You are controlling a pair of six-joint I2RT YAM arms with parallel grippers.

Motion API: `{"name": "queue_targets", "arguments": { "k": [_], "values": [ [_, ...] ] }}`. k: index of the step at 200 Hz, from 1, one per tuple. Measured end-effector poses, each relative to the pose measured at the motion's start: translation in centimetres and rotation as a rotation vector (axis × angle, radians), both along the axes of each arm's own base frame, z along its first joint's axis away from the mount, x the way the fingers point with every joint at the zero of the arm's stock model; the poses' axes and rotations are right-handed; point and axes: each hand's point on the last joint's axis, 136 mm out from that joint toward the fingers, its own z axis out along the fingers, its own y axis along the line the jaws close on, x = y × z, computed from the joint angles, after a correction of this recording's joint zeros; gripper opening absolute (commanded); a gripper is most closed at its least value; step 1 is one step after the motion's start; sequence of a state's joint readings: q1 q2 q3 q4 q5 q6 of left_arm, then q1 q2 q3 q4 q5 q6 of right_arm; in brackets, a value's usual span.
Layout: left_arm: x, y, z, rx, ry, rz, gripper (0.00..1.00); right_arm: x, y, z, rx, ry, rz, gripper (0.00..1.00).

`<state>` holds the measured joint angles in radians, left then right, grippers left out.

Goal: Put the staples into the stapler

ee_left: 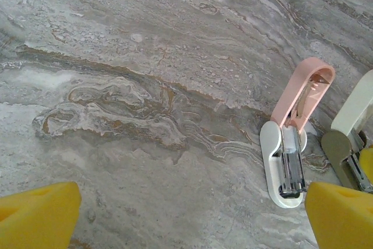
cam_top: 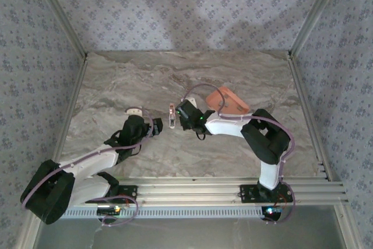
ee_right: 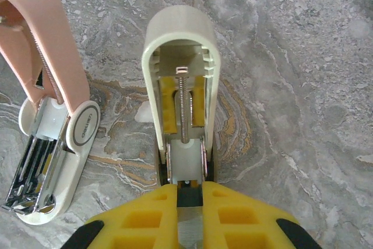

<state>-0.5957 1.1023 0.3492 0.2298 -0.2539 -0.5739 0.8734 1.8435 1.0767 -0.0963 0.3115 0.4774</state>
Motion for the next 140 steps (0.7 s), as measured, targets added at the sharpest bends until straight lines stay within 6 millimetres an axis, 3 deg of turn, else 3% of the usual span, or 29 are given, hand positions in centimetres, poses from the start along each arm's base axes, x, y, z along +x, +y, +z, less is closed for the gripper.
{"name": "queue_targets", "arguments": {
  "k": [140],
  "values": [
    [0.38,-0.71,-0.44,-0.003,0.019,-0.018,0.98,-0.30,-0.41,0.01,0.004,-0.004,-0.001,0.13]
  ]
}}
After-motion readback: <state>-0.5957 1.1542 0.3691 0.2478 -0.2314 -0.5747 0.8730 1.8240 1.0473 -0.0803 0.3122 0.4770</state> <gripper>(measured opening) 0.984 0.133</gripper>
